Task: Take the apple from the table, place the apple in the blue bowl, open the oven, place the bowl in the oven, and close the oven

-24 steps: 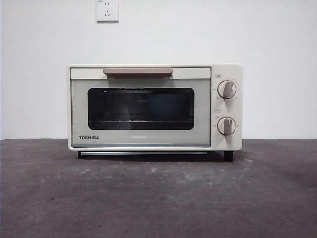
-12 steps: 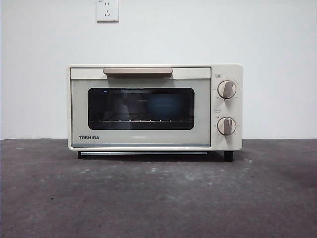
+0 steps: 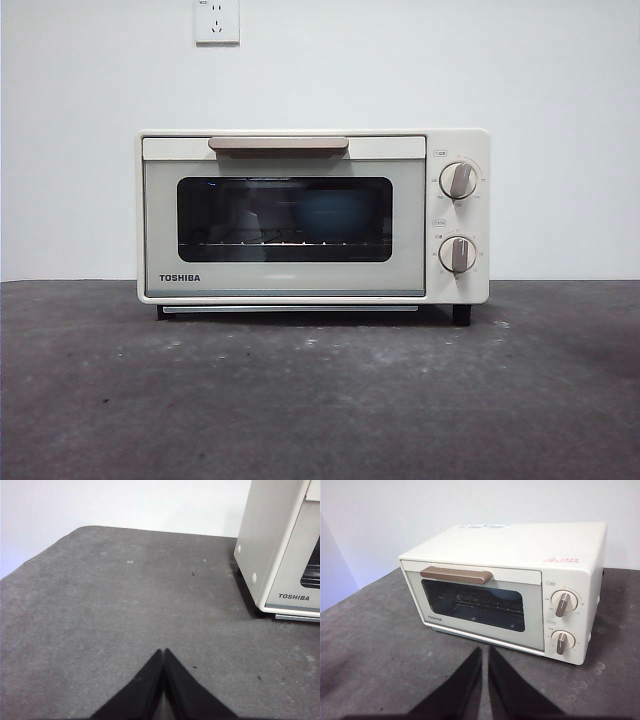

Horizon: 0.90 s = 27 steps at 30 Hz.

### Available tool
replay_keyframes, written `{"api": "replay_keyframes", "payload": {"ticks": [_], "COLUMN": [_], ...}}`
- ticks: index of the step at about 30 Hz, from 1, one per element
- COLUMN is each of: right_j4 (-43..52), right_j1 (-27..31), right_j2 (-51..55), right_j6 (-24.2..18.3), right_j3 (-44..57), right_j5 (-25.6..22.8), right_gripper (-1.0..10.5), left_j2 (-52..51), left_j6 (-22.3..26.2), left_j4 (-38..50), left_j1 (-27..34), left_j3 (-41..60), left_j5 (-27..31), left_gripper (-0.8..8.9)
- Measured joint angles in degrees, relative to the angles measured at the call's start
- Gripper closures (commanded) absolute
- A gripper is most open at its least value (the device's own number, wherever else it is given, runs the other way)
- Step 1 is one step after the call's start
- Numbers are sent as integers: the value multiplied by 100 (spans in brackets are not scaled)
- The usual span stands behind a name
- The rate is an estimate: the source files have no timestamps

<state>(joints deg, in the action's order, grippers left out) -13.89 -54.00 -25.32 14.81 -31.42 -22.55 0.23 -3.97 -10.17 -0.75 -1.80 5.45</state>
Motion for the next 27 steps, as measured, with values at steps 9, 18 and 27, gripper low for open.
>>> {"api": "replay_keyframes", "payload": {"ticks": [9,18,27], "right_j4": [-2,13,1064], "right_j1": [234,2824,4760], "right_j2": [79,188,1292], "right_j6": [-144,-483,-883], "right_j3": [0,293,1276], "right_j5": [-114,1982,2914], "right_gripper": [943,943,943], "left_j2": [0,0,0], "left_j6": [0,-2,0], "left_j4": [0,0,-2], "left_j1": [0,0,0], "left_j3": [0,0,0], "left_j5": [0,-2,-2], "left_gripper": [806,806,806]}}
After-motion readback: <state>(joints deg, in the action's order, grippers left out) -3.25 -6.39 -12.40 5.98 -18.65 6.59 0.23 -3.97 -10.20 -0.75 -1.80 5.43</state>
